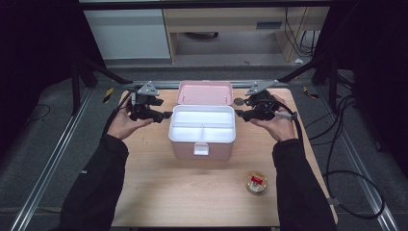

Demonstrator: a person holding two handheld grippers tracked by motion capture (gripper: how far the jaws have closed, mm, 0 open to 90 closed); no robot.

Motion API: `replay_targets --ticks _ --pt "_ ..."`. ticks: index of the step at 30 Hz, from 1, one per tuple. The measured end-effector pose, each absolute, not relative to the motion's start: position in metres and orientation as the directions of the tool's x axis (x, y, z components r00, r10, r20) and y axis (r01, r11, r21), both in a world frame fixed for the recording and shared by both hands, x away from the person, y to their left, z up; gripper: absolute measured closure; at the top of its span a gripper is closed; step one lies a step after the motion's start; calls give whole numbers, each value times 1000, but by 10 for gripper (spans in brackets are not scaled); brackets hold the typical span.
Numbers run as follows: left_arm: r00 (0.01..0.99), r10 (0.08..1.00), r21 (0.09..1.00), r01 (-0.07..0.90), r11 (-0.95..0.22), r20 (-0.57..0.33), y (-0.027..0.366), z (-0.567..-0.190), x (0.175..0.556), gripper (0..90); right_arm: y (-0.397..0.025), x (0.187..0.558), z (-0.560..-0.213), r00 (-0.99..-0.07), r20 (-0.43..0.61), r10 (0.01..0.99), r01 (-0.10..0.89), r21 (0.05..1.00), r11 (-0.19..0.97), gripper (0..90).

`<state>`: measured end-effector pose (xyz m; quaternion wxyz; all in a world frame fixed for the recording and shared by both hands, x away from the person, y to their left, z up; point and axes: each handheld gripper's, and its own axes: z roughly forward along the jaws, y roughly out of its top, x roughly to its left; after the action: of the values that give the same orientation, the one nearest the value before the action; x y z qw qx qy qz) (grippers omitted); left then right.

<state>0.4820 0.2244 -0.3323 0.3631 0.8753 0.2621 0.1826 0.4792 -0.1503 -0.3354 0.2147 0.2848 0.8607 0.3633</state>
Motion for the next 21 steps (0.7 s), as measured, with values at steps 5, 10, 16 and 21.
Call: replay_targets --ticks 5,10,16,21 --pt "838 526 690 295 -661 145 210 -334 489 435 -135 492 -337 -806 -143 574 307 729 612 512" --pt "879 453 638 264 -723 150 198 -343 498 486 -122 500 -345 -856 -144 497 274 689 671 545" --pt "907 390 580 234 -781 160 186 -356 504 592 -111 507 -360 -904 -124 410 250 623 741 642" --pt "925 352 528 229 -818 144 182 -363 508 644 -104 507 -369 -930 -96 355 239 575 782 682"
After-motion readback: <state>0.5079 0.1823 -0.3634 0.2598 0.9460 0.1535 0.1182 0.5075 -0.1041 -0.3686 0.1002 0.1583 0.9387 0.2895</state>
